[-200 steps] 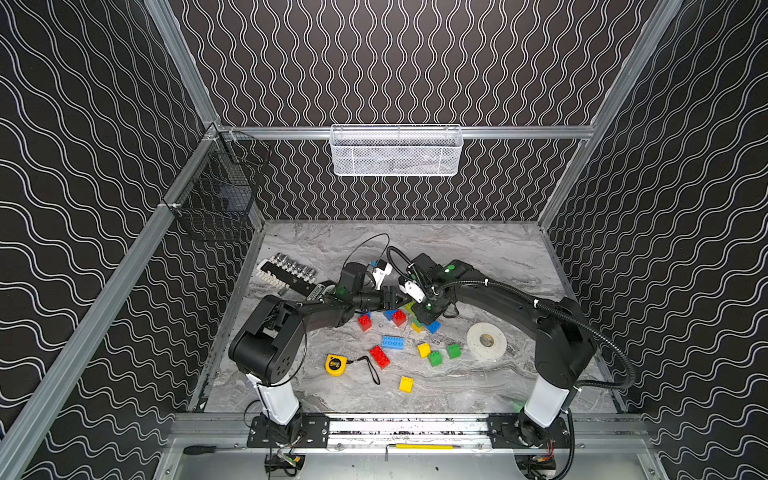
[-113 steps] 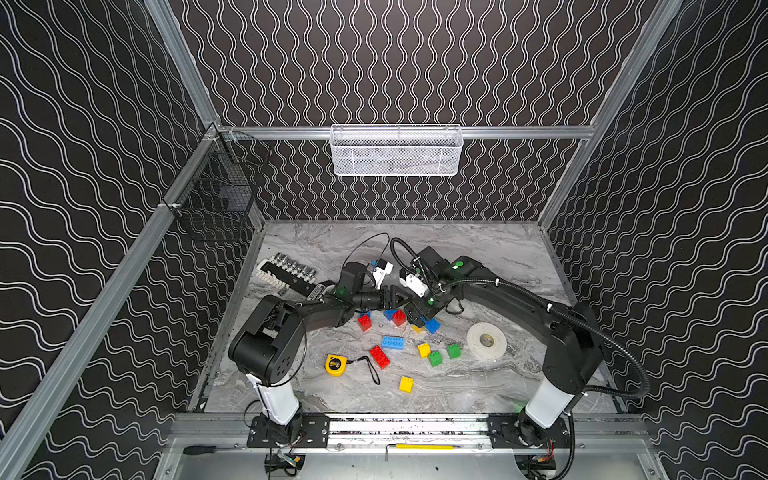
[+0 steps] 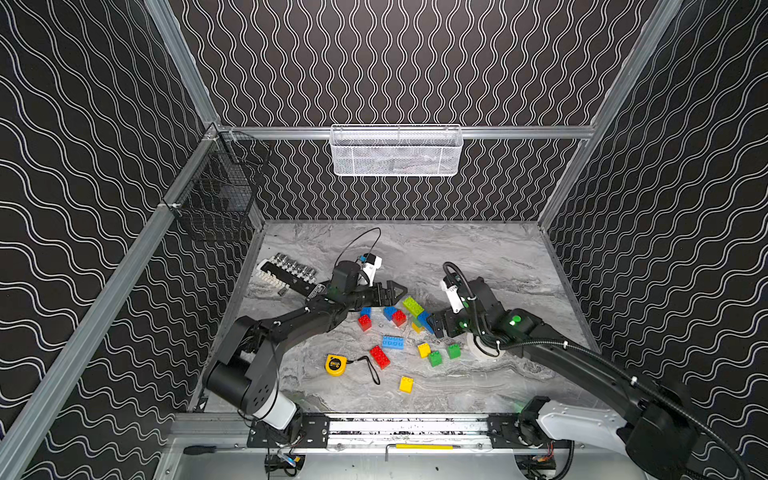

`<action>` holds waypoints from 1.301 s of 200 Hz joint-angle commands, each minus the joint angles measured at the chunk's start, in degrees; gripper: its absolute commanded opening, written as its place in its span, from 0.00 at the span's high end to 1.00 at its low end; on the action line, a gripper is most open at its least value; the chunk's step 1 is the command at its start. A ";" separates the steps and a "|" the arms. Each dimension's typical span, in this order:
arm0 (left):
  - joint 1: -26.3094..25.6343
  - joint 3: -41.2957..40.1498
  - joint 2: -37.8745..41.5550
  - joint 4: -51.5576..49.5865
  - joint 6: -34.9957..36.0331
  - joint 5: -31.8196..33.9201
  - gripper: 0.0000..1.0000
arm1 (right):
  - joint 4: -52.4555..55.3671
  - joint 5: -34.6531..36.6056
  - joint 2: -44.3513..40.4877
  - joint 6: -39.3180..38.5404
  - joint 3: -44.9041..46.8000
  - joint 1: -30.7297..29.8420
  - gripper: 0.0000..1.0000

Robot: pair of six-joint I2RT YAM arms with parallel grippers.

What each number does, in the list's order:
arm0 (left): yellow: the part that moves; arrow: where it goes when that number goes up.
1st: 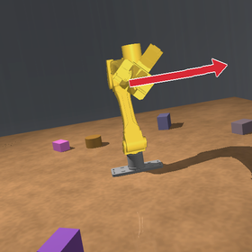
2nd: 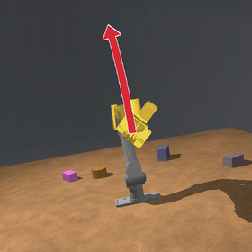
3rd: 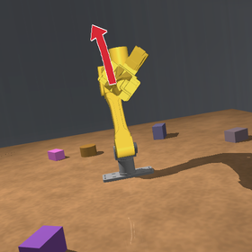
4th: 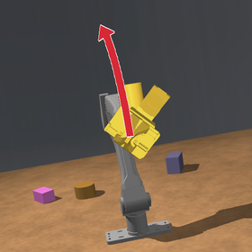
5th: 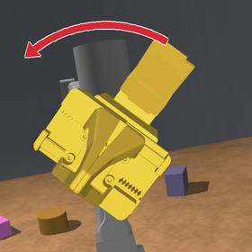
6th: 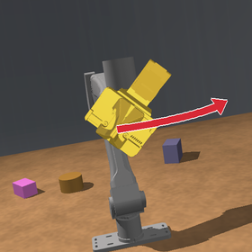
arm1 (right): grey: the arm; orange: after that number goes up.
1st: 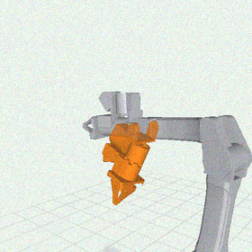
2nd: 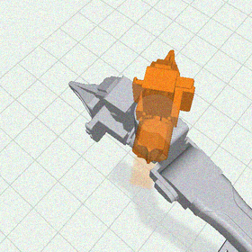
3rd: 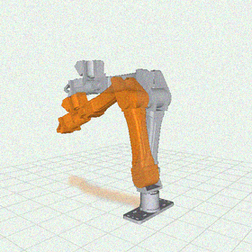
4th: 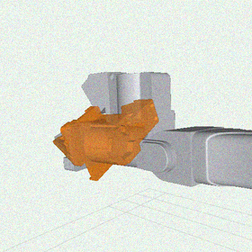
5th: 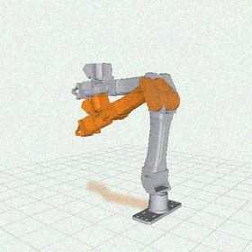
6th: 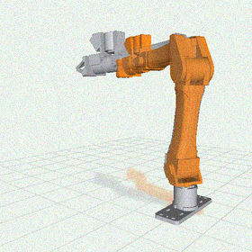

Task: Assemble a fork with lego
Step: Assemble the lego brick with the lego brick, then pick up the lego brick from the center of the board.

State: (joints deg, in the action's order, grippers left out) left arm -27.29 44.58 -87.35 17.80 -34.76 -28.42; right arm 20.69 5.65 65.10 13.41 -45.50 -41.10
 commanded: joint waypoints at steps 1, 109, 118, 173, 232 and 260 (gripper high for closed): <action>0.07 -2.11 3.42 -2.98 2.90 6.48 0.01 | -7.92 2.67 -4.56 4.66 4.24 -0.03 0.01; -1.38 -21.74 34.57 -17.74 0.29 22.21 0.06 | -3.08 -2.66 8.16 7.66 -4.01 -20.85 0.49; -1.28 -22.58 36.86 -19.49 -0.43 23.15 0.07 | -1.97 -2.68 11.09 8.14 -5.75 -21.94 0.52; 5.48 -26.07 44.78 -22.72 -3.34 21.06 0.07 | 1.83 0.15 22.32 11.50 -13.36 -22.01 0.55; 17.33 -27.45 40.93 -15.72 -5.84 10.37 0.08 | 3.48 -2.51 37.14 13.04 -29.02 -17.22 0.53; 25.91 -29.92 38.98 -10.19 -8.57 2.37 0.10 | 3.77 -4.01 43.25 9.26 -35.80 -16.03 0.49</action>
State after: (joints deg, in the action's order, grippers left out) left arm -6.46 16.05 -47.27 0.67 -40.56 -17.32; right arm 23.40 3.81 104.77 24.75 -76.66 -58.04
